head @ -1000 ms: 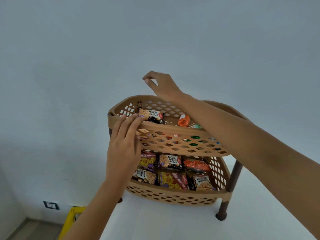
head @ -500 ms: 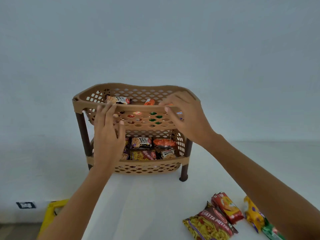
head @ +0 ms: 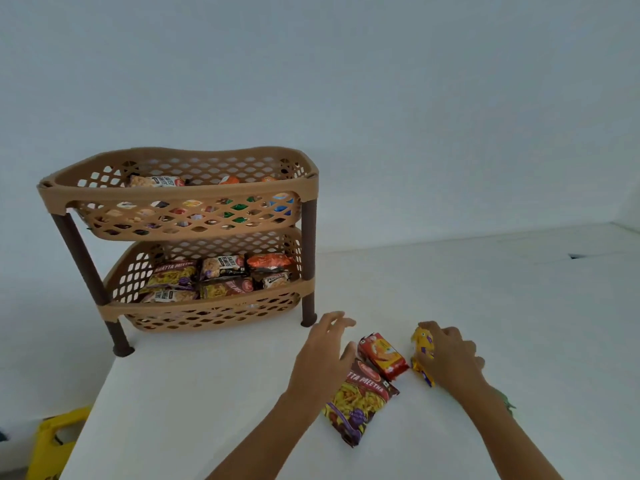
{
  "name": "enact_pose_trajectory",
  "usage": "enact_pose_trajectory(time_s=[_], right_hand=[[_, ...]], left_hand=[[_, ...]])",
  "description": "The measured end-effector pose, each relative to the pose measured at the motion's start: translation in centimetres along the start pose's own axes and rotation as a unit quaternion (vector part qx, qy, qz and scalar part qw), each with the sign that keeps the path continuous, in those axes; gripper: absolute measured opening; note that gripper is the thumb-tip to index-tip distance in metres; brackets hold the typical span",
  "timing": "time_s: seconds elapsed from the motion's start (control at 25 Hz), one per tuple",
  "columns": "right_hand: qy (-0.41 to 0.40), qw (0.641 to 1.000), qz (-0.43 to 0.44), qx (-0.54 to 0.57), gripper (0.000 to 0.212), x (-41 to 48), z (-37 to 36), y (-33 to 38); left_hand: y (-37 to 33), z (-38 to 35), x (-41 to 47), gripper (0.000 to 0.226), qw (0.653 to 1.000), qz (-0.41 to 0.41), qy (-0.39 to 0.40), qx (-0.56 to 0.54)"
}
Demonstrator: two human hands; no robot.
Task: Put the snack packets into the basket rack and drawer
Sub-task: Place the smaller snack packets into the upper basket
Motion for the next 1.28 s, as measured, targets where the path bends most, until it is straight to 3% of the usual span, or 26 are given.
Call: enact_pose_trajectory(time_s=[0.12,0.24,0.36,0.52,0.72,0.96,1.28], right_hand=[[0.038,0.995,-0.074,-0.05,0.062,-0.7,-1.3,-3.5],[0.06,0.99,-0.113,-0.056,0.074,-1.2,-2.0,-6.3],[0.041,0.993,-0.089,-0.064,0.062,-1.6,-2.3,-7.9],[-0.034,0.996,-0.043,-0.073,0.045,-2.2,-2.3,-8.5],[-0.08,0.991,-0.036,-0.103,0.046,-3.0,-2.3,-8.4],[-0.204,0.972,0.082,-0.083,0.053,-3.6,-0.6,-3.6],[-0.293,0.909,0.287,0.074,0.051,-3.0,5.9,9.0]], left_hand=[[-0.7,-3.8,2.2,0.043,0.992,0.024,0.119,0.015],[-1.3,-6.4,4.3,0.05,0.978,0.0,0.191,0.09],[-1.2,-8.0,6.1,0.055,0.945,-0.052,0.249,0.204],[-0.2,-9.1,7.6,0.054,0.917,-0.087,0.287,0.264],[0.2,-8.8,7.8,0.048,0.934,-0.121,0.202,0.27],[0.6,-3.0,6.0,0.059,0.993,-0.089,0.038,0.075],[0.5,11.8,2.2,0.063,0.973,-0.012,-0.232,0.01]])
Point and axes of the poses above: each hand's wrist, its own x-axis towards the middle knuckle, its own z-axis out of the back of the hand, y = z × x, the point moved 2 cm from there along x, towards the middle knuckle, and after that the axes turned 8 degrees about y, right-handed, at the moved point
